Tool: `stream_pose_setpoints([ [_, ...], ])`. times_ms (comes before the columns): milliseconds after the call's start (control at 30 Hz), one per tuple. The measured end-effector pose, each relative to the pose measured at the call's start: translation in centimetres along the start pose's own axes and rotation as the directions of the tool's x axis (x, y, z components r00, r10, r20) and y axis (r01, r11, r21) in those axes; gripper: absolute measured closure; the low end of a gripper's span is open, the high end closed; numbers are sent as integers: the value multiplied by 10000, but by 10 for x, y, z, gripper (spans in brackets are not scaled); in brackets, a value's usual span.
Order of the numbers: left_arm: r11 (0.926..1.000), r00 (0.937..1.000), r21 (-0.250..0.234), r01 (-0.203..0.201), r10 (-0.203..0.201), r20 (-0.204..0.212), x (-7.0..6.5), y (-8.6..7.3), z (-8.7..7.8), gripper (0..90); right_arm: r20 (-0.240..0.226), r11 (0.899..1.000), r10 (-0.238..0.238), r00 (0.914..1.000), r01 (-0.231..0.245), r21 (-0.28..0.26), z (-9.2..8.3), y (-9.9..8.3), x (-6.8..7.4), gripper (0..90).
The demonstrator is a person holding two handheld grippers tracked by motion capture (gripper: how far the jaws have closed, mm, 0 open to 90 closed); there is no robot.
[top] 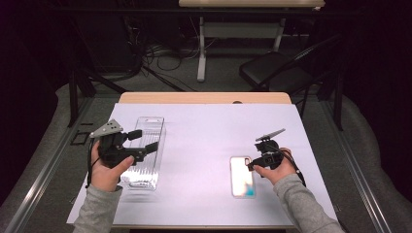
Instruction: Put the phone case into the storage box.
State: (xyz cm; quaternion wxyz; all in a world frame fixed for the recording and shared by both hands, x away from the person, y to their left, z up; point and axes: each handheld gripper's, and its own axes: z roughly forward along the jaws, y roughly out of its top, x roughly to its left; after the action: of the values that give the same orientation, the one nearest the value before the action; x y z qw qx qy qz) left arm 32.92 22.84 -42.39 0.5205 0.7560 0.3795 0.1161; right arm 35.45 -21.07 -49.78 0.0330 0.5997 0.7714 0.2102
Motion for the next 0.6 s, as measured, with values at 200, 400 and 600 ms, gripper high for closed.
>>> stream_pose_setpoints([
  [200, 10000, 10000, 0, -8, 8, -15, 0, 0, 0, 157, -79, 9984, 118, 9999, -113, 550, 10, 5, 0, 595],
  [400, 10000, 10000, -2, 13, -13, -29, 0, -1, 0, 157, 319, 9855, 91, 9994, -144, 1692, 16, 8, 0, 595],
  [600, 10000, 10000, 42, 12, -12, -20, 1, -1, 1, 157, 368, 9788, 318, 9988, -386, 2014, 21, 8, 3, 613],
])
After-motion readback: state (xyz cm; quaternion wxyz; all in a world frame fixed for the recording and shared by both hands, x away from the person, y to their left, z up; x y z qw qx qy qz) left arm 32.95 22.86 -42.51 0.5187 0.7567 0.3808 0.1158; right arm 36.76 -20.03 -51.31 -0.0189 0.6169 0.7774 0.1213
